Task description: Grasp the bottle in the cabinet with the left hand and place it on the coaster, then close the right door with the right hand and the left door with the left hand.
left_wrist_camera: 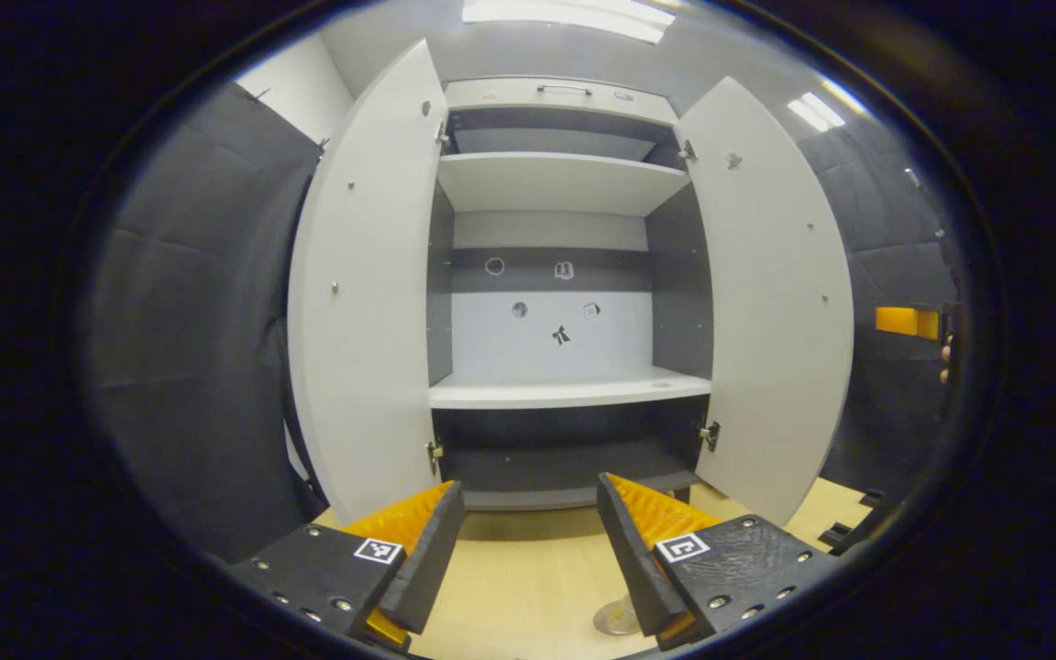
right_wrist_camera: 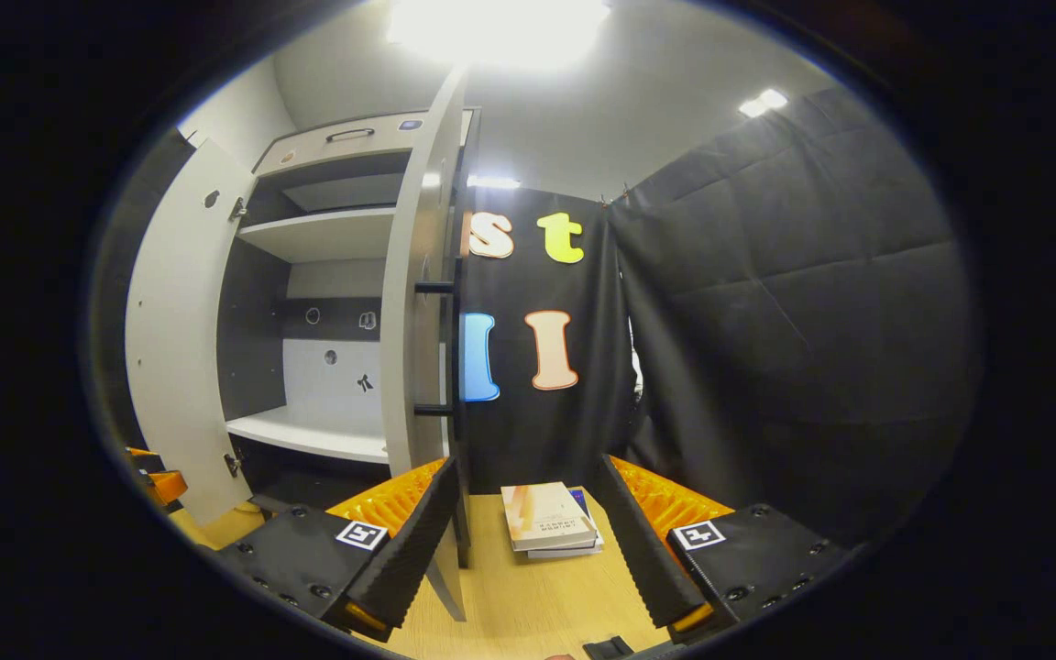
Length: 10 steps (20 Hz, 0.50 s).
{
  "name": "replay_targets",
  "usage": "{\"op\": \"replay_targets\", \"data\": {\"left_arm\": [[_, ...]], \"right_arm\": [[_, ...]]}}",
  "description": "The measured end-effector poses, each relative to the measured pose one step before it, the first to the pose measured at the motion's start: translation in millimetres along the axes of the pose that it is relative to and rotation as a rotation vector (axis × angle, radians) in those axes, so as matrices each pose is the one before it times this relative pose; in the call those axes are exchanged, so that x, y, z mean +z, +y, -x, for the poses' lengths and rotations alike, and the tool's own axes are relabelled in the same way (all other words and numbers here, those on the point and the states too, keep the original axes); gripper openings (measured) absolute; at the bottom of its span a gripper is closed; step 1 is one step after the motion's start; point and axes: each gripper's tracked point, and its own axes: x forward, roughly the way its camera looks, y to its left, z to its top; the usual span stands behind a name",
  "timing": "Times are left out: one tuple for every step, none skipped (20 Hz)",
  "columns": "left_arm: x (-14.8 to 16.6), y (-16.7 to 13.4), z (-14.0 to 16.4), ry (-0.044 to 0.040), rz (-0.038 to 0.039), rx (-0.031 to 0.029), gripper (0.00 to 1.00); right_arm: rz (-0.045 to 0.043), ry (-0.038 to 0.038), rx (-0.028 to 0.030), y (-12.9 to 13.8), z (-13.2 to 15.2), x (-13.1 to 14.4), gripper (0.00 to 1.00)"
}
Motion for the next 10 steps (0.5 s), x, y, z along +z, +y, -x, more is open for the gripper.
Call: {"op": "replay_targets", "data": {"left_arm": [[4.0, 7.57, 1.53, -0.00959, -0.00395, 0.00945, 0.84], [1.52, 7.68, 0.99, -0.00416, -0.00787, 0.00889, 0.84], [1.46, 6.76, 2.51, -0.00251, -0.0097, 0.00753, 0.83], [1.06, 6.9, 0.63, -0.00274, -0.00938, 0.00767, 0.83], [2.18, 6.84, 1.1, -0.00463, -0.00773, 0.0064, 0.83], [0.79, 5.77, 2.48, -0.00244, -0.00639, 0.00668, 0.84], [0.79, 7.22, 1.37, -0.0007, -0.00324, 0.01103, 0.83], [-1.05, 7.58, 0.56, 0.00087, 0.00294, 0.00895, 0.83], [1.03, 7.67, 0.77, 0.00018, 0.00654, 0.01063, 0.84], [0.59, 7.02, 1.79, -0.0004, 0.00798, 0.00954, 0.84]], "right_arm": [[0.00903, -0.00058, -0.021, -4.37, -4.64, 1.9, 0.97], [0.00863, 0.0021, -0.01927, -3.09, -5.54, 2.21, 0.97], [0.00368, 0.00205, -0.01652, -2.28, -4.81, 1.6, 0.97], [-0.00211, -0.00012, -0.01637, -2.32, -4.66, 2.41, 0.97], [-0.00484, 0.00146, -0.01557, -2.3, -5.05, 2.18, 0.97], [-0.00648, -0.00009, -0.01592, -1.06, -4.47, 2.9, 0.97], [-0.00718, -0.00181, -0.01474, -0.95, -5.22, 3.43, 0.97], [-0.00538, -0.00205, -0.00991, 0.88, -4.69, 3.41, 0.97], [-0.0022, -0.00311, -0.00962, 1.43, -3.63, 2.43, 0.97], [0.00286, -0.00351, -0.01083, 0.59, -3.63, 3.1, 0.97]]}}
